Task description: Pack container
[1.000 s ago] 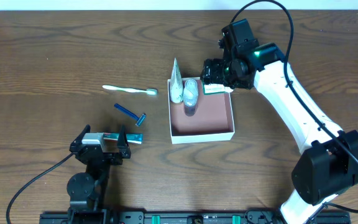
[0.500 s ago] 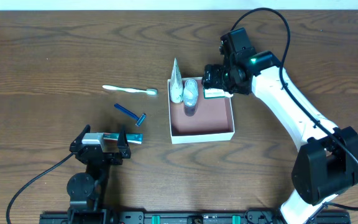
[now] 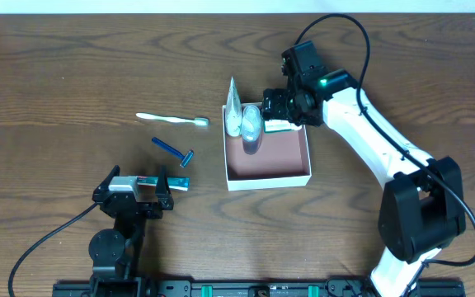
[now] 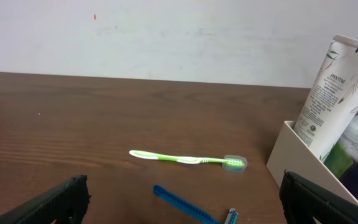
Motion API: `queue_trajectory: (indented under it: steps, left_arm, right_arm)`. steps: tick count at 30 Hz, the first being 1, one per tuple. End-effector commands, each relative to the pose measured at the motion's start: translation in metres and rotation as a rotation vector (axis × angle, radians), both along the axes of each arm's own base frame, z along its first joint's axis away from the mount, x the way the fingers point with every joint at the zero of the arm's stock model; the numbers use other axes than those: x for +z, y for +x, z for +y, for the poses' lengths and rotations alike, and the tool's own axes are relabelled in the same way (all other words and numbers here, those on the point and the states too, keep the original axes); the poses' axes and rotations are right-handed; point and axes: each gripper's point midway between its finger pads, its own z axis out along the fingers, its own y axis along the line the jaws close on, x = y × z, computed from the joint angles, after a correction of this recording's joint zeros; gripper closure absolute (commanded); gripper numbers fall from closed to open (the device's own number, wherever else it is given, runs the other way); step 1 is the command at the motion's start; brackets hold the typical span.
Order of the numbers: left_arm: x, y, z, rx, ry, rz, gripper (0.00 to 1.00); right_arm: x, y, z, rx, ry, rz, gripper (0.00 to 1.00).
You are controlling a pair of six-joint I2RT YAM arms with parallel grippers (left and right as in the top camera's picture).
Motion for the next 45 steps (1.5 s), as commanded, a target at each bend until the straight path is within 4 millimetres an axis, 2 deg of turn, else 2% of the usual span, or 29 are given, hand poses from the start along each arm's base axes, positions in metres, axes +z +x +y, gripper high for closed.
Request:
queue_trajectory:
  steps: [1, 7, 17, 21, 27, 31, 34, 40, 45]
  left_arm:
    - [-0.016, -0.001, -0.003, -0.017, 0.005, 0.049, 0.02]
    - [-0.016, -0.001, -0.003, -0.017, 0.005, 0.049, 0.02]
    - [-0.016, -0.001, -0.003, -0.017, 0.005, 0.049, 0.02]
    - [-0.016, -0.001, -0.003, -0.017, 0.005, 0.049, 0.02]
    - [-0.016, -0.001, -0.003, -0.017, 0.005, 0.049, 0.02]
    - [-0.016, -0.001, -0.003, -0.017, 0.005, 0.049, 0.02]
    - [-0.016, -0.001, -0.003, -0.017, 0.005, 0.049, 0.02]
    - [-0.016, -0.001, -0.003, -0.017, 0.005, 0.049, 0.02]
    - [-0.016, -0.001, -0.003, -0.017, 0.005, 0.049, 0.02]
  right_arm:
    - [0.001, -0.001, 0.006, 0.004, 0.013, -0.004, 0.13]
    - [0.003, 0.002, 0.007, 0.003, 0.018, -0.016, 0.02]
    - [0.009, 0.008, 0.007, 0.011, 0.033, -0.035, 0.01]
    - [0.025, 0.016, 0.008, 0.028, 0.065, -0.058, 0.01]
    - [0.07, 0.03, -0.005, 0.012, 0.069, -0.103, 0.01]
    - [0.102, 0.04, -0.03, -0.032, 0.065, -0.131, 0.01]
    - [0.112, 0.047, -0.058, -0.094, 0.061, -0.128, 0.01]
    - [0.108, 0.053, -0.132, -0.257, 0.039, -0.081, 0.01]
    - [0.099, 0.044, -0.196, -0.401, -0.028, -0.026, 0.01]
